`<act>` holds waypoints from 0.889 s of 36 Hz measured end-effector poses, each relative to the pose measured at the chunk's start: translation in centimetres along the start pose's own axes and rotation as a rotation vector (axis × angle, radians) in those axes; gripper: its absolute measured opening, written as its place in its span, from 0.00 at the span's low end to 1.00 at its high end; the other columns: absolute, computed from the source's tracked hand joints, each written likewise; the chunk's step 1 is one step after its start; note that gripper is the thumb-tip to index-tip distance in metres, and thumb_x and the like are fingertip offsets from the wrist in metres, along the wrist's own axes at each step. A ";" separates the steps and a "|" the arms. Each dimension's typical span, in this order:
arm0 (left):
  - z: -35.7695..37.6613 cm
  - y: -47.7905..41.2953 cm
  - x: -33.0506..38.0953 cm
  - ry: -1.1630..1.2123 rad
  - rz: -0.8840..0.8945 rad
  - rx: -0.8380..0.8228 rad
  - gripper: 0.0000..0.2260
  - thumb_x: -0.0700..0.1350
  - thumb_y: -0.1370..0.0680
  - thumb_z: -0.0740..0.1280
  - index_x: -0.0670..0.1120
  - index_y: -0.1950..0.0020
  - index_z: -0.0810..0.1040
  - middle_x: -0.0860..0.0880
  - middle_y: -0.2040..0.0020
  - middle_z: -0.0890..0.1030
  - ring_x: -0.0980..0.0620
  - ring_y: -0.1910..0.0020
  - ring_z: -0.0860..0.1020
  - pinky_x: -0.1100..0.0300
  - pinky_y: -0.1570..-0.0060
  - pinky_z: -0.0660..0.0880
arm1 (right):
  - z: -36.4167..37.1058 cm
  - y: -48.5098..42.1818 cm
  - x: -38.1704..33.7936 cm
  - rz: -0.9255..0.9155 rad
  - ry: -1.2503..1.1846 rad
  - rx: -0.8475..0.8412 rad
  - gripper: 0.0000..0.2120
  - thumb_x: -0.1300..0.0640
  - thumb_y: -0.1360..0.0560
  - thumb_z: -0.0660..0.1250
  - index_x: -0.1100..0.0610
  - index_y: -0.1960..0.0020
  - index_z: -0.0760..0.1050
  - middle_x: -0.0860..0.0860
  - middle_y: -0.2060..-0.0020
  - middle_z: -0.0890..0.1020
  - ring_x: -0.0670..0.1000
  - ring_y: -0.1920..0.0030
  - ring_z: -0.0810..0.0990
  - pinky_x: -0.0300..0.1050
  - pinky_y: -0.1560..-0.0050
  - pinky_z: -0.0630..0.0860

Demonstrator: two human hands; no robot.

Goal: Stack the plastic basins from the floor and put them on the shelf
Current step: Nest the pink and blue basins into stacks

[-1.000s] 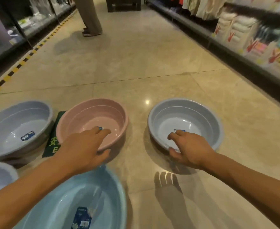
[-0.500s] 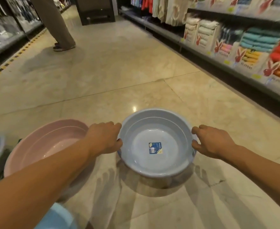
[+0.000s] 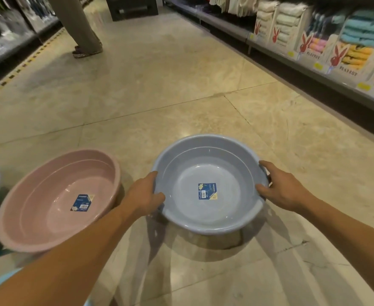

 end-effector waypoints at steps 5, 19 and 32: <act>-4.1 1.2 -1.7 0.129 0.006 0.083 0.35 0.52 0.28 0.71 0.51 0.22 0.65 0.51 0.49 0.79 0.49 0.53 0.80 0.55 0.52 0.77 | -2.0 1.4 -1.6 -0.025 -0.167 0.072 0.34 0.46 0.26 0.71 0.47 0.23 0.61 0.45 0.53 0.79 0.46 0.59 0.80 0.44 0.58 0.73; -17.5 21.0 -13.3 0.217 -0.035 0.298 0.32 0.64 0.31 0.73 0.64 0.29 0.67 0.57 0.47 0.81 0.58 0.53 0.82 0.60 0.55 0.81 | -0.7 9.0 -18.2 -0.300 -0.318 0.023 0.30 0.40 0.32 0.71 0.37 0.32 0.69 0.40 0.57 0.80 0.44 0.55 0.81 0.42 0.56 0.75; -16.2 41.1 -28.6 0.366 -0.289 0.463 0.41 0.79 0.42 0.68 0.68 0.32 0.69 0.53 0.55 0.81 0.52 0.63 0.80 0.57 0.56 0.79 | 9.9 18.5 -32.7 -0.523 -0.186 -0.239 0.34 0.40 0.33 0.70 0.41 0.28 0.68 0.42 0.58 0.78 0.47 0.56 0.79 0.40 0.62 0.77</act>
Point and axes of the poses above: each hand's wrist, its own y-axis away from the middle knuckle, its own z-axis out of the palm, x = y × z, the point moved 9 cm from there along -y, towards the middle knuckle
